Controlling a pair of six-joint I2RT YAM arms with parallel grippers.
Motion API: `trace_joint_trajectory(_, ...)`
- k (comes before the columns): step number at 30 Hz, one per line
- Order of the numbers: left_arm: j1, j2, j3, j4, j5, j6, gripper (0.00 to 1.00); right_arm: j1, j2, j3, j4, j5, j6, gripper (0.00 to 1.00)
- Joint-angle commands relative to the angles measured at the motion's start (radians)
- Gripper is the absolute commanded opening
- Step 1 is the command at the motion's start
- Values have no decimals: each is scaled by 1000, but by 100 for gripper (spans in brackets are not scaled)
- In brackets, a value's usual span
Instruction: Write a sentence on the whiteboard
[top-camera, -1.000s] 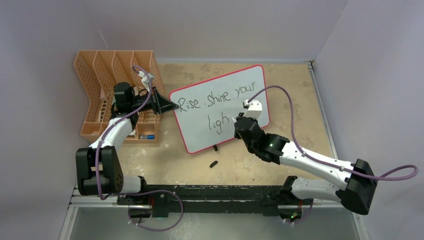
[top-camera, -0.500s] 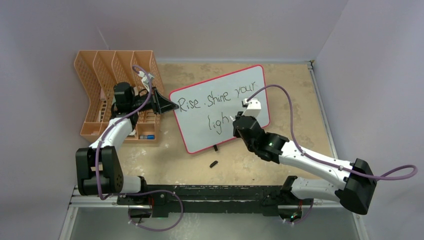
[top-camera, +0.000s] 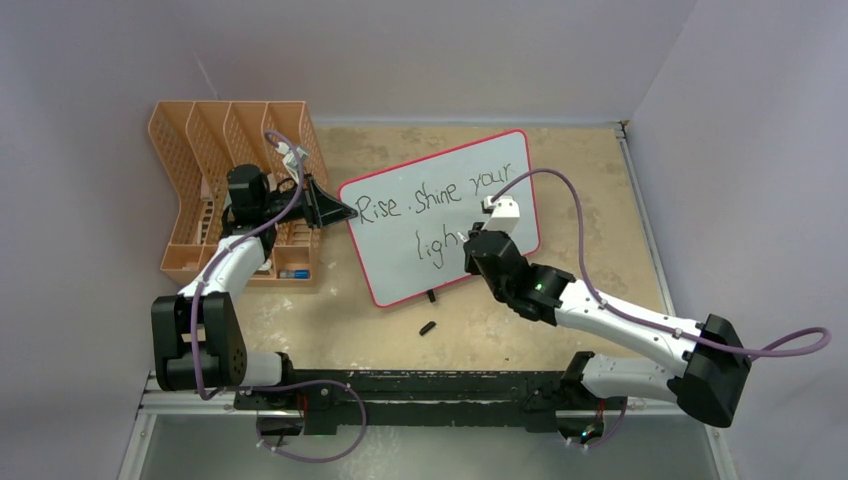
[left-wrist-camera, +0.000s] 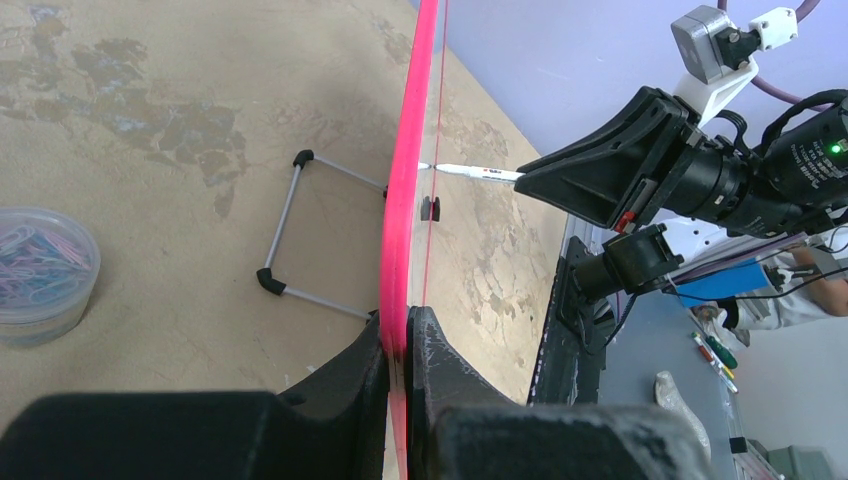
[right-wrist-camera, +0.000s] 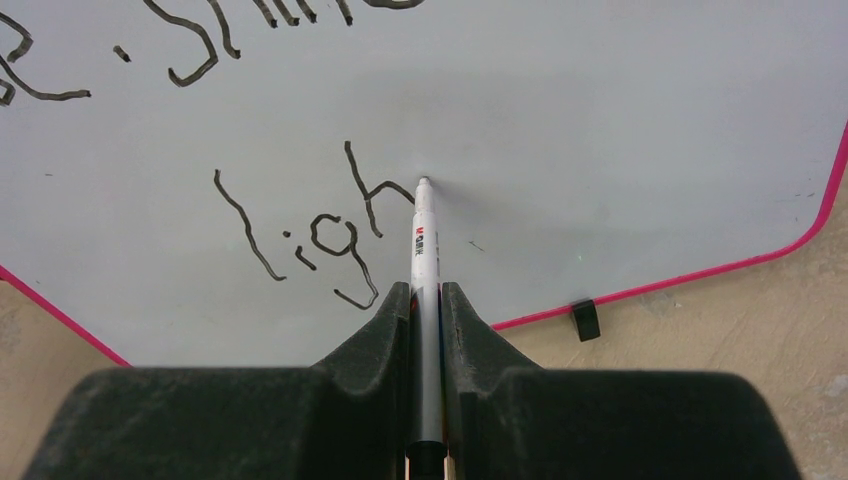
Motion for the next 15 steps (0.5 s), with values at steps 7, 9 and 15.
trace_joint_trajectory(7,12,-3,20,13,-30,8,0,-15,4,1,41,14,-14,0)
trace_joint_trajectory(9,12,-3,20,12,-30,8,0,-19,4,-2,40,14,-14,0)
trace_joint_trajectory(15,12,-3,20,12,-30,8,0,-30,4,-7,38,20,-18,0)
